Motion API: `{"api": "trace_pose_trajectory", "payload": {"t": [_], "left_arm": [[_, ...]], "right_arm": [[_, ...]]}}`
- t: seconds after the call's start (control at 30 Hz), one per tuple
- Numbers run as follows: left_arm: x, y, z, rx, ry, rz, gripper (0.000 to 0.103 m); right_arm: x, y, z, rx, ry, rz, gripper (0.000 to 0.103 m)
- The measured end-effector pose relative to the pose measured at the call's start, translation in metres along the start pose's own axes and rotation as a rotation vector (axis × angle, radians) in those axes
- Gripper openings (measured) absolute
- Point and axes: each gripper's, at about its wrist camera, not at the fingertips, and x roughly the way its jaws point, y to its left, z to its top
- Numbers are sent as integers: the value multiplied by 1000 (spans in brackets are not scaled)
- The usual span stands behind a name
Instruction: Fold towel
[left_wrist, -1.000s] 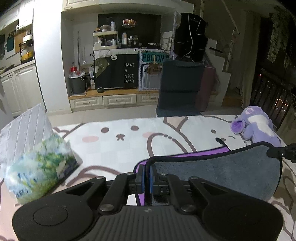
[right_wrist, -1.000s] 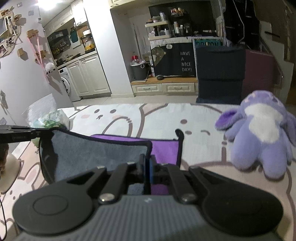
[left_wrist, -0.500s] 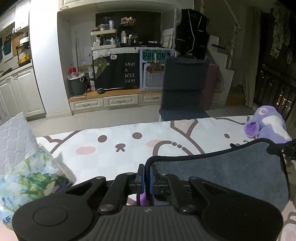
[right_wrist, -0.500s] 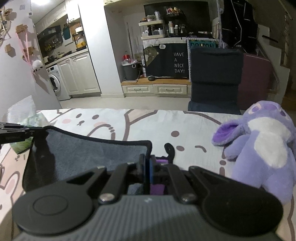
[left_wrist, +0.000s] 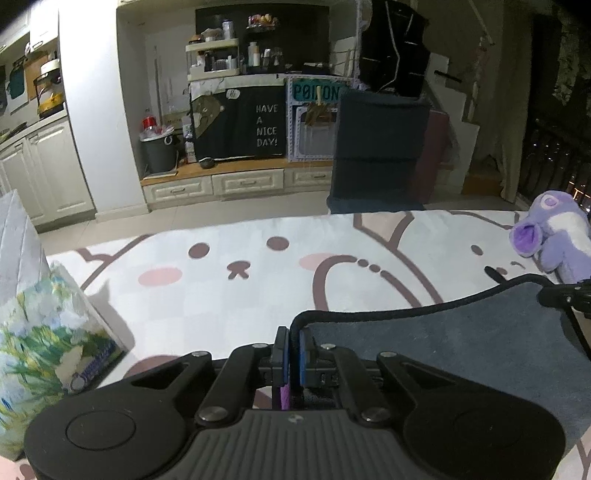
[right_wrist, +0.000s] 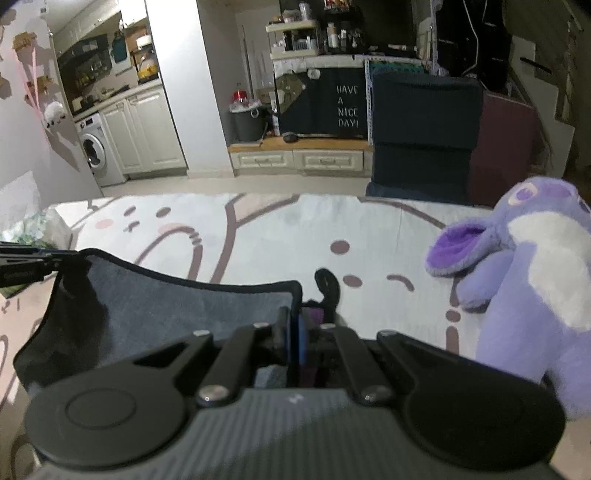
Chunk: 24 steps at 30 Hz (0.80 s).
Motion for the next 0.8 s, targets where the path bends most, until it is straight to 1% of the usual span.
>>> {"api": "trace_pose_trajectory", "payload": {"t": [0.07,0.13,0.17,0.2,0.23,0.27,0.3,0.33,0.37,0.4,0.43,0.47,0.5,0.57,0.63,0.67,0.8], "left_arm": [[2,1,-2,-13,14,-5,10],[3,2,-3,-22,25,-3,19],[3,3,-4,-31,32,-5,30],[2,4,-4,-39,37,-7,42],[1,5,-4,-45,39,-6,47],[0,6,-5,-50,41,-5,57],[-1,7,-5,-55,45,-2,67],[-3,8,-5,-61,50,5,72],[-5,9,-5,-68,52,9,81],[-6,9,-6,-74,50,11,87],[-10,9,-6,-77,47,12,88],[-12,9,-7,-75,46,14,92],[-15,8,-7,-71,46,17,95],[-19,6,-7,-64,43,26,99],[-25,4,-8,-65,37,29,102],[-28,3,-8,-65,33,29,103],[-40,-4,-7,-44,28,34,103]], "right_arm": [[2,1,0,-1,1,-14,8],[4,1,-1,-6,7,-22,14],[4,1,-1,-7,12,-29,24],[4,1,-1,-9,12,-33,37],[4,1,-1,-10,8,-37,43],[2,2,0,-10,2,-38,49],[0,2,0,-8,-4,-31,52],[-1,1,0,-4,-6,-25,55],[-2,2,0,0,-8,-26,62],[-4,3,0,1,-11,-33,73],[-5,4,0,-4,-19,-42,79],[-8,6,-2,-9,-32,-47,88],[-11,7,-3,-9,-41,-46,91],[-14,9,-4,4,-39,-44,92],[-17,12,-4,15,-31,-53,98],[-20,13,-4,14,-35,-59,103],[-31,19,-5,12,-44,-65,103]]}}
